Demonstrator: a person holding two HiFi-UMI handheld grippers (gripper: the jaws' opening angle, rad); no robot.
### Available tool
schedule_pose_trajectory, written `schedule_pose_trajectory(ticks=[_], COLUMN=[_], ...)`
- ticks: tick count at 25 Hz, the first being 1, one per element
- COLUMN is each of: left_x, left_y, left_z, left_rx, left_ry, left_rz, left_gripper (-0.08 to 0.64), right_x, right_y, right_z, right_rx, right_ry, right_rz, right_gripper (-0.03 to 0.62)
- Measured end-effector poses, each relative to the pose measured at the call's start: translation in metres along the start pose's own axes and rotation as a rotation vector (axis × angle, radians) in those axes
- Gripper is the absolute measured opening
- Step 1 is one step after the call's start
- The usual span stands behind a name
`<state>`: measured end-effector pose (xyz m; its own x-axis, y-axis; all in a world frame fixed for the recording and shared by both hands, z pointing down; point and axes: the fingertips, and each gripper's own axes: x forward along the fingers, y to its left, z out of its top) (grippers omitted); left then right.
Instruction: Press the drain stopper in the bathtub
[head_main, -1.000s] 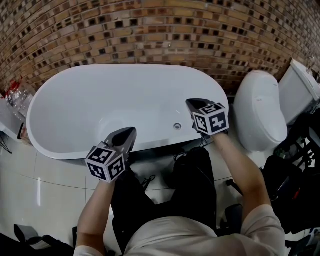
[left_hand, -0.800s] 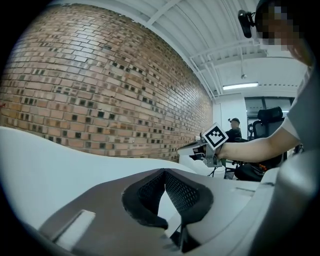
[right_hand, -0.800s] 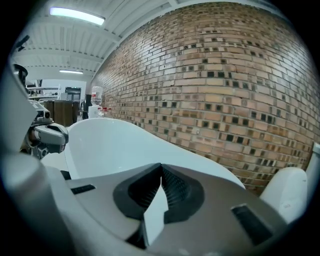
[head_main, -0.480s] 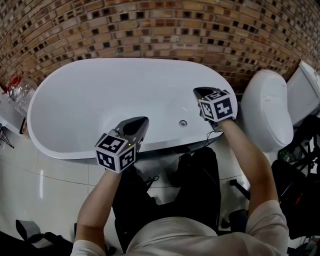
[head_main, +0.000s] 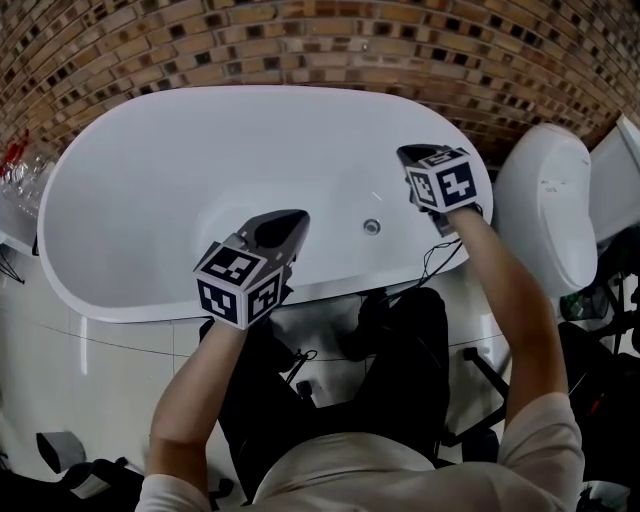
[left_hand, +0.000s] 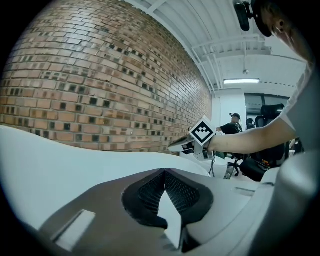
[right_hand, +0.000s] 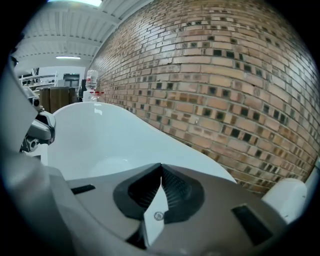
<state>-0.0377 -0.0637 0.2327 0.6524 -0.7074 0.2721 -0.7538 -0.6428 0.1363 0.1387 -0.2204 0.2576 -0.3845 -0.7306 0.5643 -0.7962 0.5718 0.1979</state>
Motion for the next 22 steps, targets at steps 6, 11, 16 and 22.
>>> schedule_pose_trajectory(ticks=[6, 11, 16, 22], left_x=[0.03, 0.054, 0.076, 0.096], left_y=[0.016, 0.027, 0.038, 0.05], left_z=[-0.012, -0.024, -0.036, -0.056], left_rx=[-0.013, -0.027, -0.04, -0.064], left_ry=[0.037, 0.068, 0.092, 0.13], left_rz=[-0.016, -0.029, -0.039, -0.046], left_gripper=[0.005, 0.005, 0.005, 0.005], right_x=[0.035, 0.064, 0.093, 0.125], right_y=[-0.015, -0.022, -0.029, -0.028], right_z=[-0.007, -0.018, -0.035, -0.062], right_rx=[0.012, 0.001, -0.007, 0.001], right_ry=[0.042, 0.082, 0.132, 0.19], right_rz=[-0.009, -0.002, -0.007, 0.001], right_gripper=[0.014, 0.014, 0.014, 0.014])
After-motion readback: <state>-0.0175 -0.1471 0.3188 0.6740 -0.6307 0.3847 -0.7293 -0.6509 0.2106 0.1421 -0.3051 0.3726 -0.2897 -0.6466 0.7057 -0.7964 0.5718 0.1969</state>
